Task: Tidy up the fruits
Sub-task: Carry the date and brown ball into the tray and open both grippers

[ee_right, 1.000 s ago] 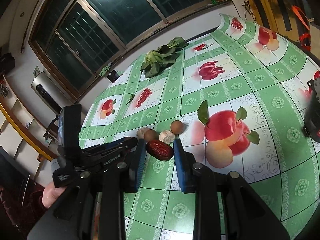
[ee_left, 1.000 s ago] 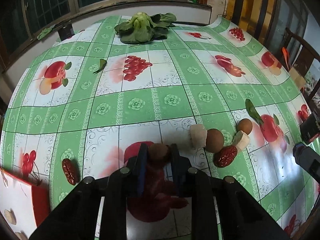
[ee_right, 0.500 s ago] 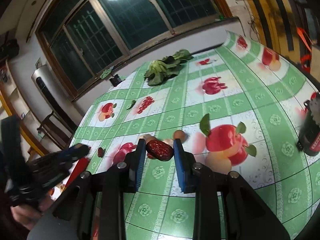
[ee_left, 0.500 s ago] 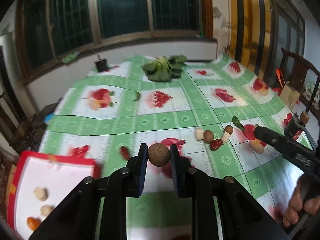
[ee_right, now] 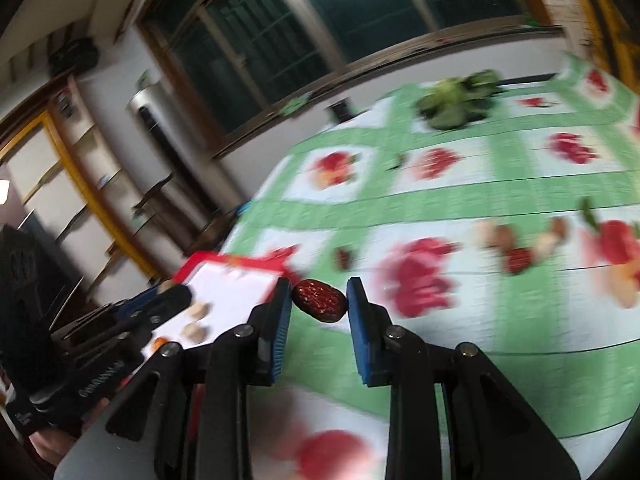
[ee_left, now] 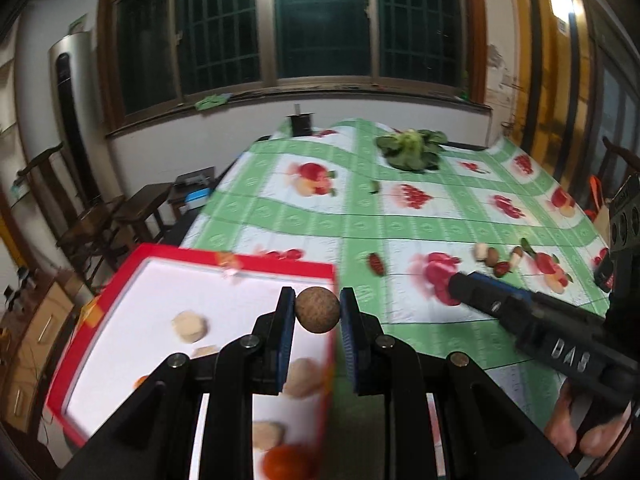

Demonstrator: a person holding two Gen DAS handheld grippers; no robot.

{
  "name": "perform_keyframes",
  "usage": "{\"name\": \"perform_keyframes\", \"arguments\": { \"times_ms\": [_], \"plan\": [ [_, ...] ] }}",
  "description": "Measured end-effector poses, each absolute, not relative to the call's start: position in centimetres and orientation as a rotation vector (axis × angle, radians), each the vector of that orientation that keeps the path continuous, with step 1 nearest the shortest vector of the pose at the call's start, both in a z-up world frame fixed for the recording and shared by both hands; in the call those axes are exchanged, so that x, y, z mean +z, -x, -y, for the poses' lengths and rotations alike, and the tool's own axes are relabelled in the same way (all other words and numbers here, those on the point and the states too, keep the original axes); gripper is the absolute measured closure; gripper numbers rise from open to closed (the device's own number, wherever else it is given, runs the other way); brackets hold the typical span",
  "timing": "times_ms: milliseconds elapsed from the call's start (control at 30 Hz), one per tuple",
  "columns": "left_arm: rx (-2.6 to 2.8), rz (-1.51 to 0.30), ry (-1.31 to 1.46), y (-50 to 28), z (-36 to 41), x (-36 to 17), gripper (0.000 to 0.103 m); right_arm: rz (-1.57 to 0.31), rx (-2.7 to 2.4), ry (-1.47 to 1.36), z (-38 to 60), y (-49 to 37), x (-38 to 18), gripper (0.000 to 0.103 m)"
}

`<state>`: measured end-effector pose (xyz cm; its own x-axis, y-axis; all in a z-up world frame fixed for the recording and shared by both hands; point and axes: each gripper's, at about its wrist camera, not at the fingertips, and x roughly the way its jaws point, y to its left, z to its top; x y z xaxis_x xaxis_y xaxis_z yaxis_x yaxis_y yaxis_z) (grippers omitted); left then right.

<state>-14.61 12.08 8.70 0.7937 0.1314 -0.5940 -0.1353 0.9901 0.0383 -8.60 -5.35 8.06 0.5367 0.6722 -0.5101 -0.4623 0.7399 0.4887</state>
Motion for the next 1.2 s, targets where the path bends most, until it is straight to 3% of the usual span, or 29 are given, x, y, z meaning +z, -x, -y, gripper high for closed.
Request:
{"name": "perform_keyframes", "arguments": {
  "times_ms": [367, 1200],
  "plan": [
    [0.253, -0.640, 0.072, 17.1, -17.9, 7.4, 0.082, -0.781, 0.820, -0.163, -3.7, 11.9, 7.9, 0.073],
    [0.306, -0.667, 0.120, 18.3, -22.1, 5.4, 0.082, -0.810, 0.884, -0.057, -9.2, 14.8, 7.1, 0.073]
  ]
}}
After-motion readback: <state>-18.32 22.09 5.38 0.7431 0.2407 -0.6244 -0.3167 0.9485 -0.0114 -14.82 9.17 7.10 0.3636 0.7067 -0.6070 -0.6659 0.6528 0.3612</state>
